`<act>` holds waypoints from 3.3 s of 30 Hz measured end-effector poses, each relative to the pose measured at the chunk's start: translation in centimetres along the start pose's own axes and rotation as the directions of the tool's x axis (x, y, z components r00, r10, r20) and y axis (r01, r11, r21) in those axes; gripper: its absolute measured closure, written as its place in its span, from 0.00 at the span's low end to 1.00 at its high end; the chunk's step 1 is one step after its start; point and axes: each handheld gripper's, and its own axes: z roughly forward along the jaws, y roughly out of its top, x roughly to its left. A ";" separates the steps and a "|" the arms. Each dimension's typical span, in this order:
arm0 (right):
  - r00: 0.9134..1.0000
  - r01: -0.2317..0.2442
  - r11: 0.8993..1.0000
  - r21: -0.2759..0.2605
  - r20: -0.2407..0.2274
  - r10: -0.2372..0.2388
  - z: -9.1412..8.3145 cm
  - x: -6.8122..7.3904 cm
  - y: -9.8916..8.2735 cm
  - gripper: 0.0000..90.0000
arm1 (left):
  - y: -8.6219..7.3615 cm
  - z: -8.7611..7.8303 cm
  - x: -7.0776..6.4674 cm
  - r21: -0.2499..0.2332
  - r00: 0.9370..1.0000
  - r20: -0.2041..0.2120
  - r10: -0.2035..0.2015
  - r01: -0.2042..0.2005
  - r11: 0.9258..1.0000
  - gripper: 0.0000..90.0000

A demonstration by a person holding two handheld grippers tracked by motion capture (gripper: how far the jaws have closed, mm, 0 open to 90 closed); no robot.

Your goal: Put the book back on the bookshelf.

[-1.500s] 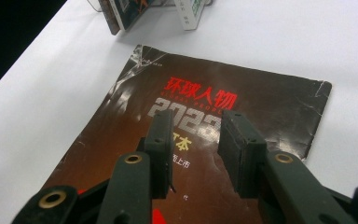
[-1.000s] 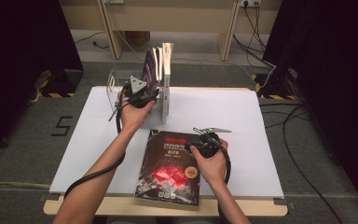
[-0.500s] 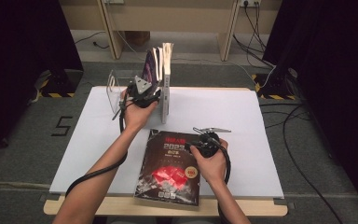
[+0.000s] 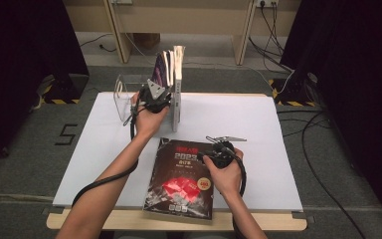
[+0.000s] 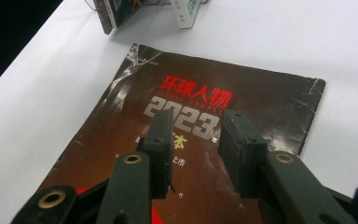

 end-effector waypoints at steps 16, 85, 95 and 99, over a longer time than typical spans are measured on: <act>1.000 -0.005 1.000 -0.002 0.008 0.005 -0.3 -0.6 -0.1 0.73 | -0.3 -2.3 4.4 -0.064 0.978 -0.091 -0.189 0.183 0.981 0.83; 0.999 -0.037 0.999 -0.006 0.008 0.037 -0.7 -1.8 -0.5 0.72 | 0.4 0.7 4.9 -0.093 0.913 0.029 -0.408 0.409 0.908 0.72; 1.000 -0.027 1.000 -0.007 0.008 0.028 -0.8 -1.7 -0.4 0.72 | 1.7 -1.4 4.4 -0.071 0.950 0.044 -0.309 0.311 0.948 0.58; 0.999 -0.031 1.000 -0.005 0.007 0.031 -0.8 -1.6 -0.3 0.72 | 1.8 -1.4 4.9 -0.048 0.952 0.045 -0.303 0.305 0.951 0.60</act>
